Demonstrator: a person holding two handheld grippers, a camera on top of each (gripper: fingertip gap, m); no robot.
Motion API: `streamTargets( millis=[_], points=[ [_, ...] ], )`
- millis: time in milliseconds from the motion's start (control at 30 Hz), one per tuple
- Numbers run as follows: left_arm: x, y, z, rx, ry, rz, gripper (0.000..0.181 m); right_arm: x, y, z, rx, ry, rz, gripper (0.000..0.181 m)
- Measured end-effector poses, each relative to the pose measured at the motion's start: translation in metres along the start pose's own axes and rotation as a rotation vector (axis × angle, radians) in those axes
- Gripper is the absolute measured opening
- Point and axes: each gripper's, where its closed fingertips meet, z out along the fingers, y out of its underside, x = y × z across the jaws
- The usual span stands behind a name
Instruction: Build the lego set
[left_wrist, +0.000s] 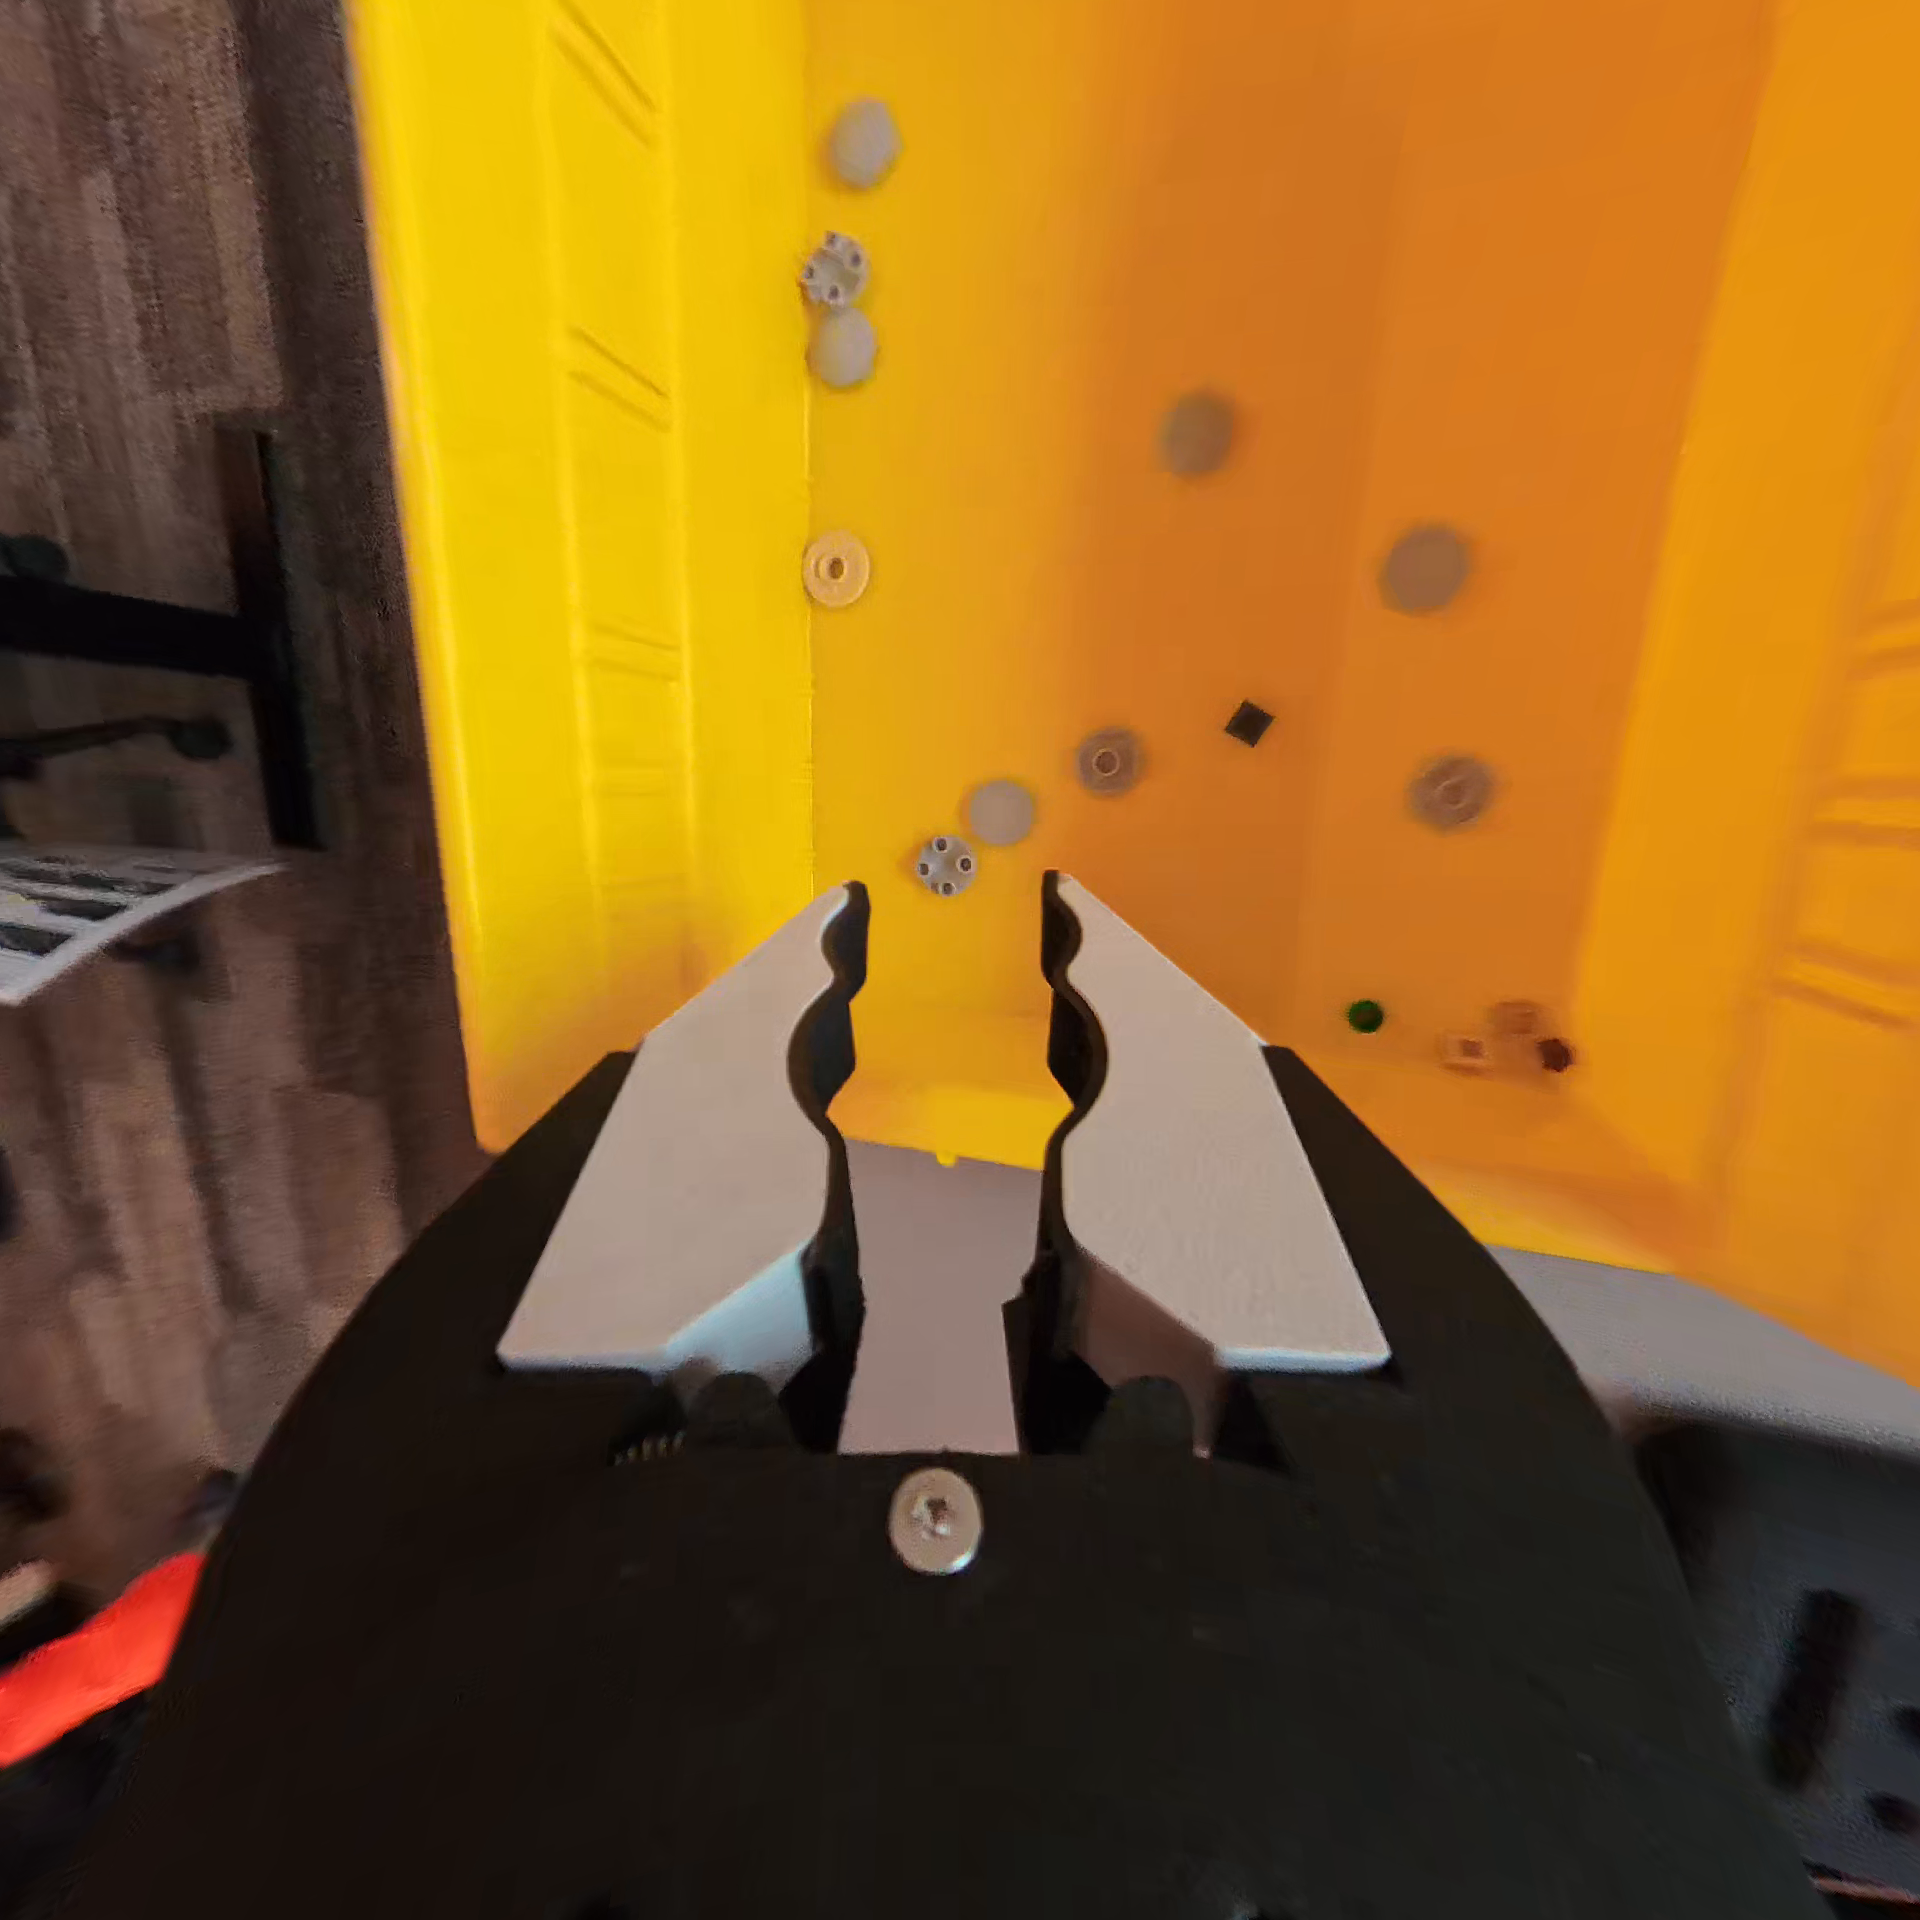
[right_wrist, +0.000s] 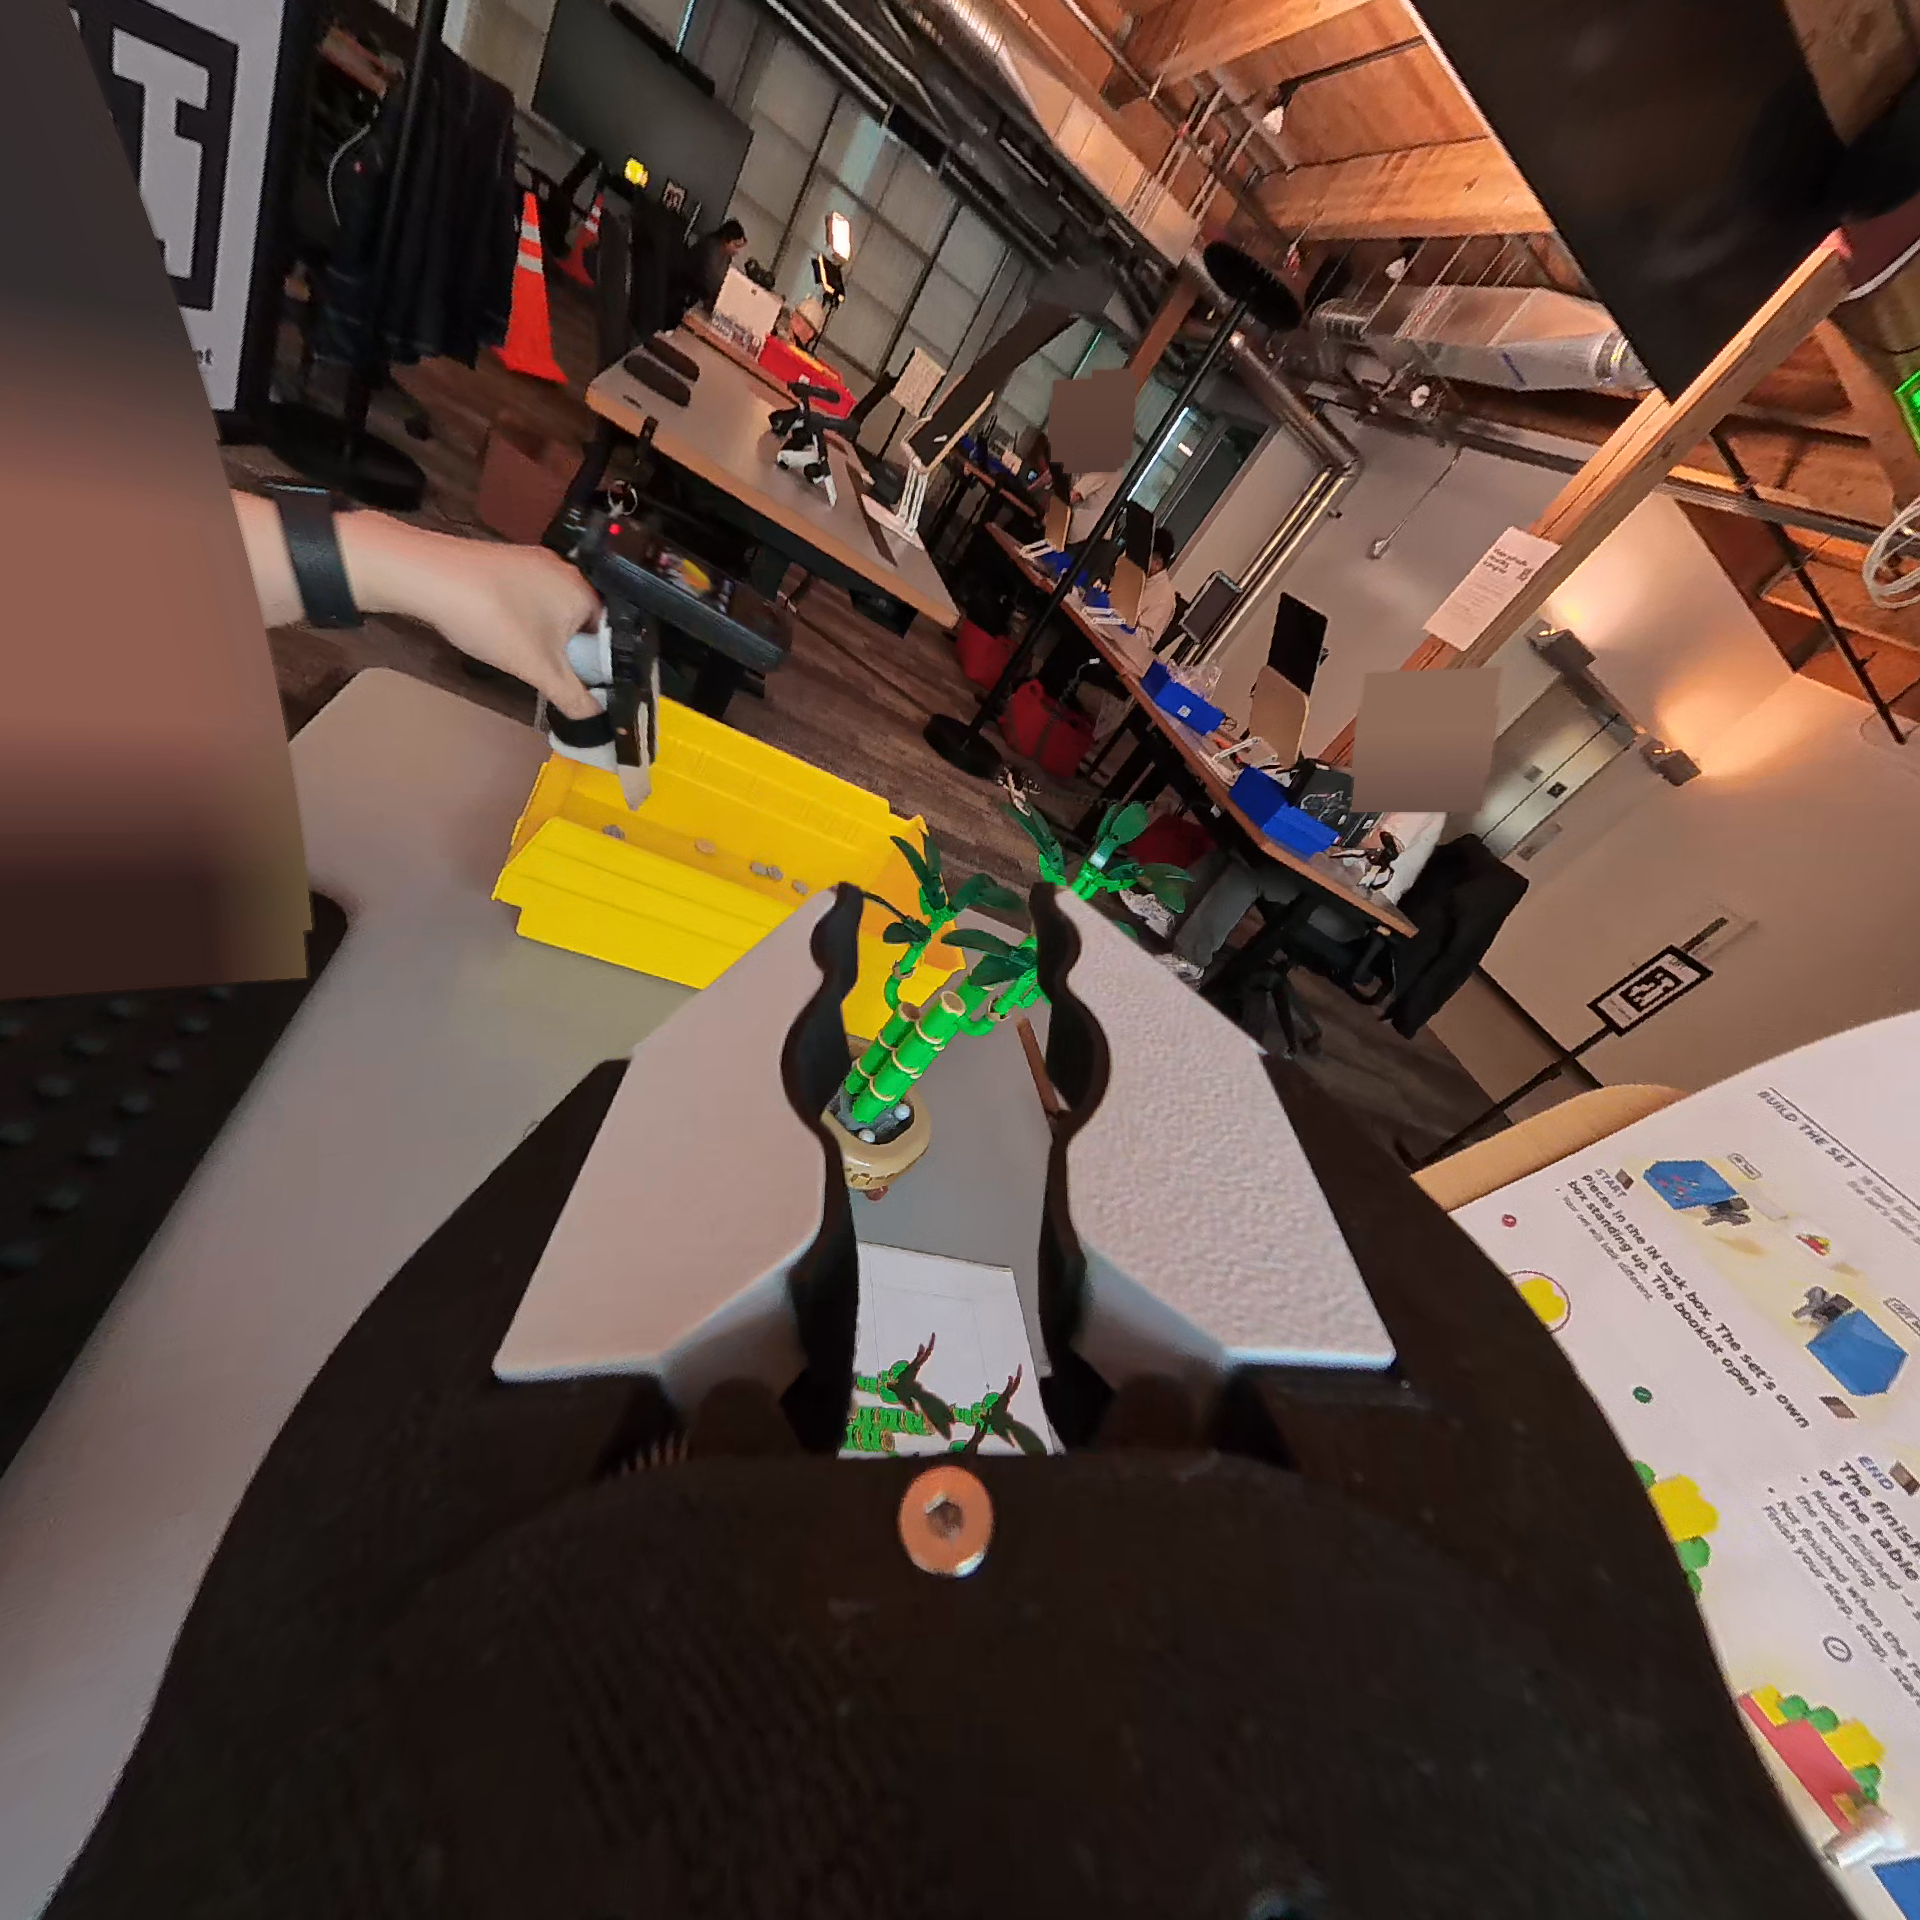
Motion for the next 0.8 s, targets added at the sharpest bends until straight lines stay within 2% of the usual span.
streamTargets(
  millis=[33, 300, 500, 633, 800],
  points=[
    [-0.002, 0.001, 0.007, -0.026, 0.001, 0.042, 0.032, -0.001, 0.001, 0.001, -0.005, -0.004, -0.003, 0.033],
    [-0.008, 0.015, 0.037, -0.178, 0.09, 0.133, 0.033, -0.002, 0.009, 0.009, -0.038, -0.025, 0.006, 0.033],
    [-0.008, 0.02, 0.046, -0.203, 0.124, 0.132, 0.024, -0.004, 0.012, 0.011, -0.056, -0.037, 0.0, 0.032],
    [-0.007, 0.018, 0.047, -0.179, 0.163, 0.104, 0.023, -0.006, 0.013, 0.012, -0.063, -0.045, -0.001, 0.031],
    [-0.006, 0.022, 0.047, -0.216, 0.177, 0.124, 0.026, -0.007, 0.014, 0.013, -0.071, -0.053, 0.0, 0.031]
  ],
)
